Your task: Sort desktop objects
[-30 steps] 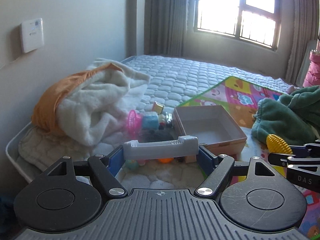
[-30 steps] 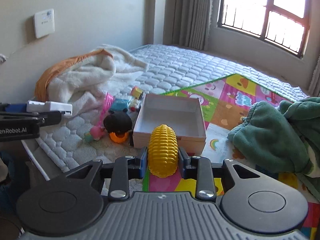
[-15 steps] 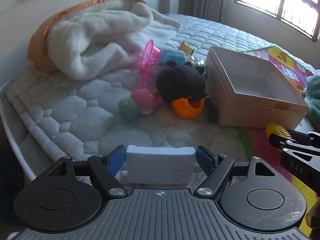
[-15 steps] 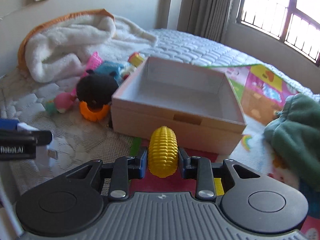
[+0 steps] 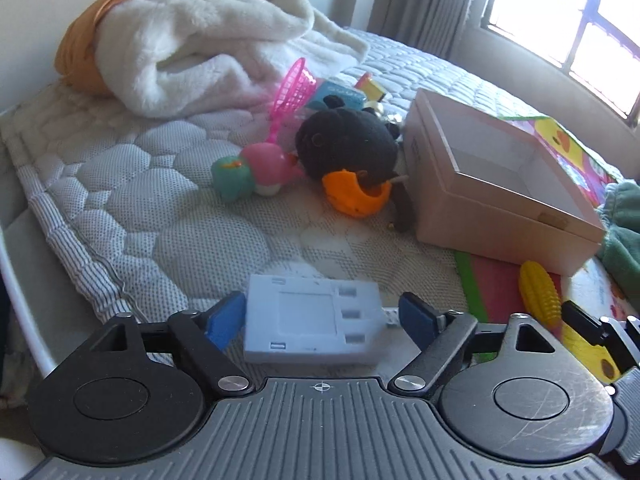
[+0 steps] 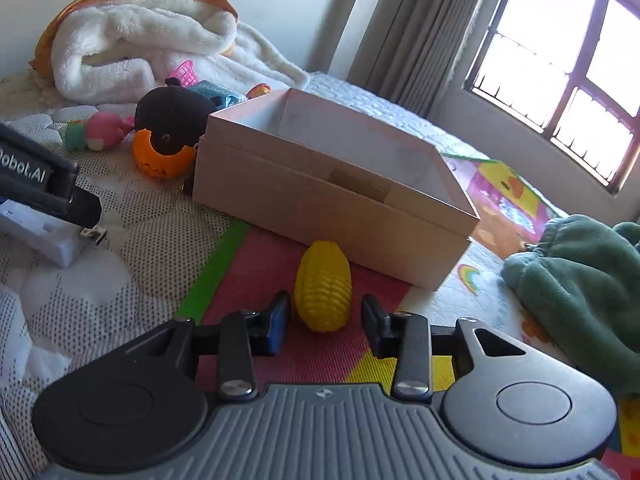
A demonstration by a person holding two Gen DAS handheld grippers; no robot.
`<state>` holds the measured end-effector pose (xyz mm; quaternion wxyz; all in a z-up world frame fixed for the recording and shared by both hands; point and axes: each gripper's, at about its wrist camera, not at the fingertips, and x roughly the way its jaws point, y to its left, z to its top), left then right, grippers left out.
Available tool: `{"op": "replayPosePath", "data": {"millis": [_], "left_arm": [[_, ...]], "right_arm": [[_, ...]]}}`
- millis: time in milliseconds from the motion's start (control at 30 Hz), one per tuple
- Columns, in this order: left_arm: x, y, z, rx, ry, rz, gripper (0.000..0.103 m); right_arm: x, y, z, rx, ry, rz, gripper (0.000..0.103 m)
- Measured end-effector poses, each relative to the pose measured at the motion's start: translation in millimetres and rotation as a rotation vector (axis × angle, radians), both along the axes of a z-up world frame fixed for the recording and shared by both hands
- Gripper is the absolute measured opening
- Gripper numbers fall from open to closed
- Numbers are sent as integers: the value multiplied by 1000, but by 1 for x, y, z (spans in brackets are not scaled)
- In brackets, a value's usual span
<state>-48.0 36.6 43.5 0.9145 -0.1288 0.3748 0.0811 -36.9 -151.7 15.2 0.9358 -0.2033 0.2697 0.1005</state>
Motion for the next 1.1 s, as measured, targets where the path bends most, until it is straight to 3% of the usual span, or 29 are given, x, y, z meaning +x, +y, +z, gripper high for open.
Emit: {"op": "replayPosePath", "data": {"millis": [233,367,433,600,700,933,1100], "left_arm": [[-54,-6,40,112,-78,-15,99],[-60,-16,48,210,-60,-20,100],[-58,-24,47,222,-44,-28,100],[-41,-40,35,236,25,-60,101],[-25,-41,22,227,45,-67,101],[27,-56,-10,255,79,-18,101],[46,-69,-14,263,57,-33,101]], "right_arm": [[-5,-7,8,26,9,12,47],[-3,-14,12,108,24,51,51],[1,-19,16,150,30,73,51],[17,-33,23,216,60,135,50],[26,-37,18,213,81,203,32],[52,-46,17,223,117,328,31],[55,-62,35,198,92,383,32]]}}
